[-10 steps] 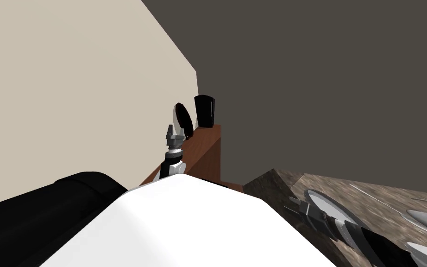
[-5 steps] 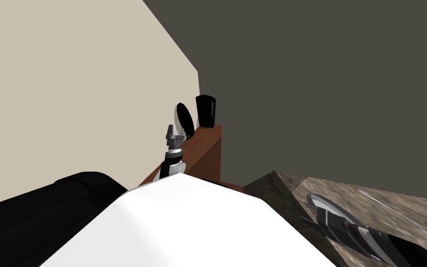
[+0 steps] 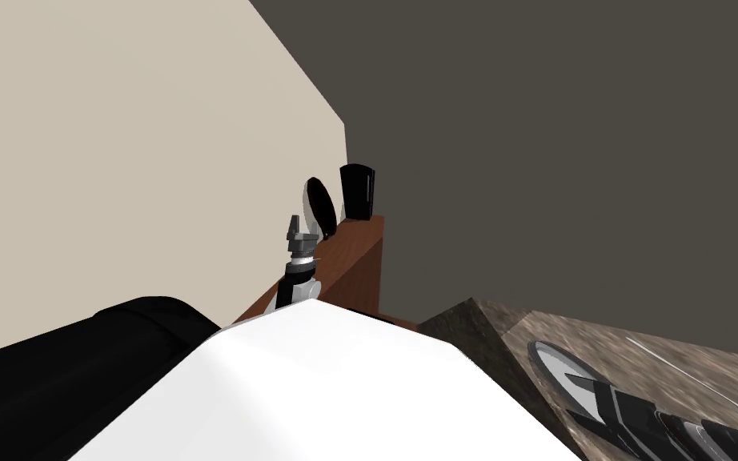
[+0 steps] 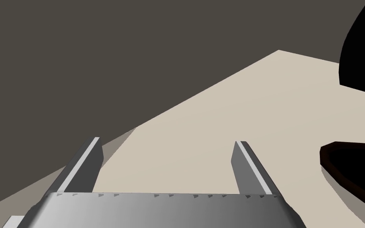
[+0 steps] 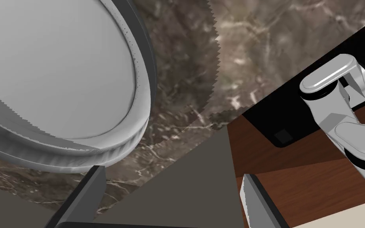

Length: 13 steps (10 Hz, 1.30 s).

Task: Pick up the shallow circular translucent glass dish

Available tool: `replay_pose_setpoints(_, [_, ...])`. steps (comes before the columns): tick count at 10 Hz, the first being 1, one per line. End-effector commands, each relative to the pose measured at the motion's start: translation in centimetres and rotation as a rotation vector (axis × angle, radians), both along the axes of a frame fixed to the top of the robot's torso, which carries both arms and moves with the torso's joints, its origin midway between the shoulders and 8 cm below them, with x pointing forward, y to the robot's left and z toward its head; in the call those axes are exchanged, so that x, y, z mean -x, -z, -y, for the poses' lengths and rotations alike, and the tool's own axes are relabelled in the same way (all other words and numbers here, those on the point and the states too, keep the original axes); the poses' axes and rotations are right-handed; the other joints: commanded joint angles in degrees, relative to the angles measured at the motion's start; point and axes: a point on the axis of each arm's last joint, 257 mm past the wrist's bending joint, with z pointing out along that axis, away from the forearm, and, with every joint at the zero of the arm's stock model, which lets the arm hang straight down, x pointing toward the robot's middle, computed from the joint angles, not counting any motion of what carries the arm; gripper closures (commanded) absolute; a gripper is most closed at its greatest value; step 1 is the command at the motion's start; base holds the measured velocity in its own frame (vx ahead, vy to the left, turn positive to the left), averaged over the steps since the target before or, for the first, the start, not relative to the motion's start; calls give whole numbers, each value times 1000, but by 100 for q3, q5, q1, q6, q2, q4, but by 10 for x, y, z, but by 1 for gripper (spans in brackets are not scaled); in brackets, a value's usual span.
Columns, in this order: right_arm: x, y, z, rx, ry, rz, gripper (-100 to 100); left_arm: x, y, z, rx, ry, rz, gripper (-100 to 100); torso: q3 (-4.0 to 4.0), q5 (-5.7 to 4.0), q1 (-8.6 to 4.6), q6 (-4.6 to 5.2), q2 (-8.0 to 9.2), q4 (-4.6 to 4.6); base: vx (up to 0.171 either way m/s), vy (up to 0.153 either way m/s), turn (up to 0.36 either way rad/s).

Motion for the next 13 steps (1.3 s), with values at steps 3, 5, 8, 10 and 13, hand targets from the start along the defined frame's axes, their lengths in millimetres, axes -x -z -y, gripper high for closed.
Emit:
replay_pose_setpoints(3, [12,1,11,27,-1,-30,-100,0,0,0,0,0,0,0,2,0,9,1,2,1,5,-62,13])
replay_pose_setpoints(5, [13,5,11,28,-10,-32,-100,0,0,0,0,0,0,0,3,5,34,0,4,1,14,-3,-19])
replay_pose_setpoints(8, [15,12,11,28,-23,-32,-100,0,0,0,0,0,0,0,-6,8,44,0,-11,-2,45,12,-48])
replay_pose_setpoints(10, [16,17,10,29,-30,-33,-100,0,0,0,0,0,0,0,-6,8,45,0,-10,-2,40,10,-34])
replay_pose_setpoints(13, [18,24,10,30,-40,-35,-100,0,0,0,0,0,0,0,-4,8,44,0,-7,-2,33,9,-37])
